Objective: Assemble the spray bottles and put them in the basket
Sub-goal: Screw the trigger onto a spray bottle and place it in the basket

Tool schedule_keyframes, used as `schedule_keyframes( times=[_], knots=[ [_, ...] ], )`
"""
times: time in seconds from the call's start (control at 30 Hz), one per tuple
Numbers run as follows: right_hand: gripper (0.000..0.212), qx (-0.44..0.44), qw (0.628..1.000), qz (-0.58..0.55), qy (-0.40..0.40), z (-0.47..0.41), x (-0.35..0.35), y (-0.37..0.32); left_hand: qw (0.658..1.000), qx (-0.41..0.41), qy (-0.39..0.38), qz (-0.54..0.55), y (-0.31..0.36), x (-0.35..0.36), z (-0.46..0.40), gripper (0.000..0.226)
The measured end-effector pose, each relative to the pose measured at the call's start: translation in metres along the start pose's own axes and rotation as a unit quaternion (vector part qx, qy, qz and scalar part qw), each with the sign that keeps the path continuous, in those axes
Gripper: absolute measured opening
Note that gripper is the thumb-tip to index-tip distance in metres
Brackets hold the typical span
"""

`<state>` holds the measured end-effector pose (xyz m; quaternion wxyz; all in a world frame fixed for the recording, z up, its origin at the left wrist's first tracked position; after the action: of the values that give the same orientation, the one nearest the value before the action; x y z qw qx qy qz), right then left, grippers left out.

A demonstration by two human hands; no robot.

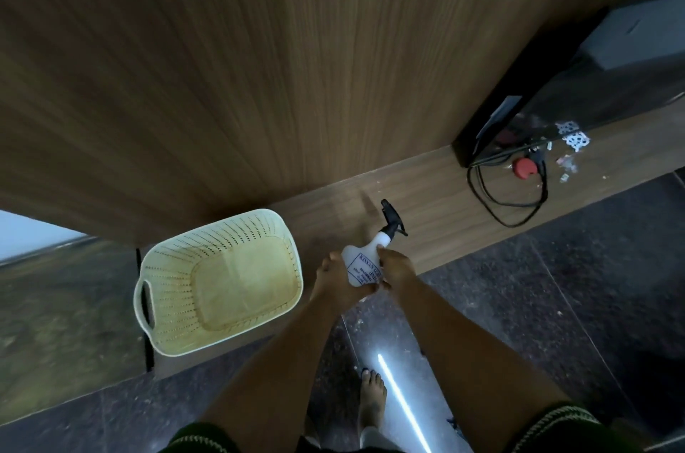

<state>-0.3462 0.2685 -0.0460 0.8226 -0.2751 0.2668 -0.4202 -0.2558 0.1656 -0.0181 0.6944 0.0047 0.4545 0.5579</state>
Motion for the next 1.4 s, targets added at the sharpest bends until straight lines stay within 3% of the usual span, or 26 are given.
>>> schedule_keyframes(
  times=[0.1,0.2,0.37,0.5,0.6,0.7,0.83,0.9,1.03,1.23,1.3,1.4],
  knots=[
    [0.032,-0.018,0.997,-0.071,-0.002,0.022,-0.004,-0.024,0.995,0.002,0.017,0.1,0.003,-0.021,0.022,0.07],
    [0.032,-0.051,0.992,-0.11,-0.035,0.043,-0.001,-0.052,0.985,-0.035,0.022,0.169,-0.001,-0.041,0.044,0.082],
    [0.017,-0.072,0.97,-0.201,-0.114,0.09,0.027,-0.092,0.976,-0.039,0.068,0.205,-0.017,-0.08,0.08,0.083],
    [0.016,-0.116,0.961,-0.177,-0.176,0.129,0.063,-0.123,0.979,-0.041,0.116,0.164,-0.037,-0.125,0.106,0.082],
    [0.013,-0.146,0.955,-0.147,-0.21,0.155,0.09,-0.141,0.977,-0.037,0.195,0.078,-0.05,-0.152,0.122,0.092],
    [0.009,-0.177,0.953,-0.114,-0.219,0.177,0.118,-0.153,0.956,-0.043,0.285,0.061,-0.06,-0.171,0.14,0.103],
    [0.032,-0.223,0.954,-0.065,-0.191,0.199,0.152,-0.162,0.933,-0.071,0.346,0.077,-0.074,-0.194,0.155,0.108],
    [0.046,-0.244,0.953,-0.043,-0.176,0.207,0.168,-0.165,0.933,-0.076,0.339,0.098,-0.084,-0.204,0.158,0.106],
    [0.043,-0.297,0.941,0.034,-0.16,0.216,0.198,-0.171,0.952,-0.028,0.218,0.212,-0.114,-0.224,0.155,0.09],
    [0.041,-0.258,0.89,0.116,-0.357,0.223,0.25,-0.175,0.978,-0.012,0.088,0.187,-0.174,-0.276,0.147,0.091],
    [0.041,-0.27,0.887,0.116,-0.355,0.22,0.259,-0.176,0.982,0.002,0.062,0.178,-0.185,-0.289,0.143,0.089],
    [0.04,-0.317,0.889,0.16,-0.288,0.219,0.266,-0.17,0.988,0.01,0.046,0.149,-0.192,-0.299,0.132,0.085]
  ],
)
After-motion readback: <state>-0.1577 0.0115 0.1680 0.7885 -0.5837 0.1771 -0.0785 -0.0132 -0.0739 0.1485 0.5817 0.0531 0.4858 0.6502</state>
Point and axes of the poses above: each hand's wrist, its own z-axis away from the middle knuckle, its own x-axis out of the palm, y = z × x, the point moved 3 cm from there along -z, towards the middle knuckle, and after that the axes turned 13 degrees about -x, right-handed, at the moved point
